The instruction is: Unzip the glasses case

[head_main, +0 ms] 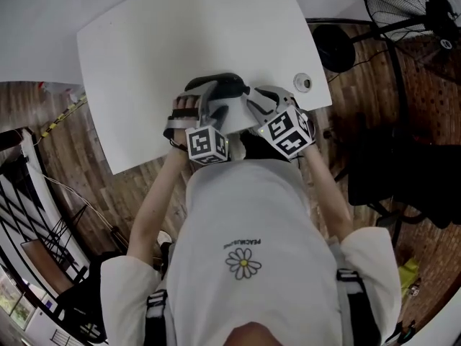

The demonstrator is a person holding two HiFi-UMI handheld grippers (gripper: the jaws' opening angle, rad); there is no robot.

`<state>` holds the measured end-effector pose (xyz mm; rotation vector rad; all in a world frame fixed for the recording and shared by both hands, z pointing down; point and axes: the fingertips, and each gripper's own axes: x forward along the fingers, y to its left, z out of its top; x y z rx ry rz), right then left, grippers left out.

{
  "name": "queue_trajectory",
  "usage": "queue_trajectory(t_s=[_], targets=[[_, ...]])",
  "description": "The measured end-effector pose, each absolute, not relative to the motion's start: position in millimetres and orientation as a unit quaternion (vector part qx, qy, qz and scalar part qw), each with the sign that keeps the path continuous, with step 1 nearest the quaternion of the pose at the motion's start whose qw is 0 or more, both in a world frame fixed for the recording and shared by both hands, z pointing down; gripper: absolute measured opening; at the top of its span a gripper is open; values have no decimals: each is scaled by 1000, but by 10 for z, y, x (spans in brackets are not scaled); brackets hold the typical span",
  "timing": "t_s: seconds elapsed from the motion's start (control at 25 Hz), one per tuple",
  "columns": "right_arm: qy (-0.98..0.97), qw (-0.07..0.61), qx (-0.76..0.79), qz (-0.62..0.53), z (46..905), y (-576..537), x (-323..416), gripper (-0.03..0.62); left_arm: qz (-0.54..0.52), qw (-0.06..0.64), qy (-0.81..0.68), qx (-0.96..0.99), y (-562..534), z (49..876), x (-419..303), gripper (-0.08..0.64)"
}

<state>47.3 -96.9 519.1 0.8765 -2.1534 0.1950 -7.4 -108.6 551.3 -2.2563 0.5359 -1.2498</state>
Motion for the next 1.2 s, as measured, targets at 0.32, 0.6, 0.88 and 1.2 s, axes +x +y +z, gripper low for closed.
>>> queue_trajectory(t_s=[0.32, 0.6, 0.88, 1.2], targets=[[-860, 374, 339, 75, 5092, -1061, 323, 130, -411, 63, 194, -889, -814, 5294, -140, 359], [-864, 364, 342, 59, 4944, -1171, 286, 130, -360, -3, 226, -905, -952, 4877, -325, 357], [-861, 356, 363, -7, 4523, -1508, 250, 131, -244, 17, 343, -907, -1610, 3987, -522, 241], [-867, 212, 441, -94, 3330, -2110, 130, 132, -101, 73, 504, -855, -2188, 2992, -914, 23]])
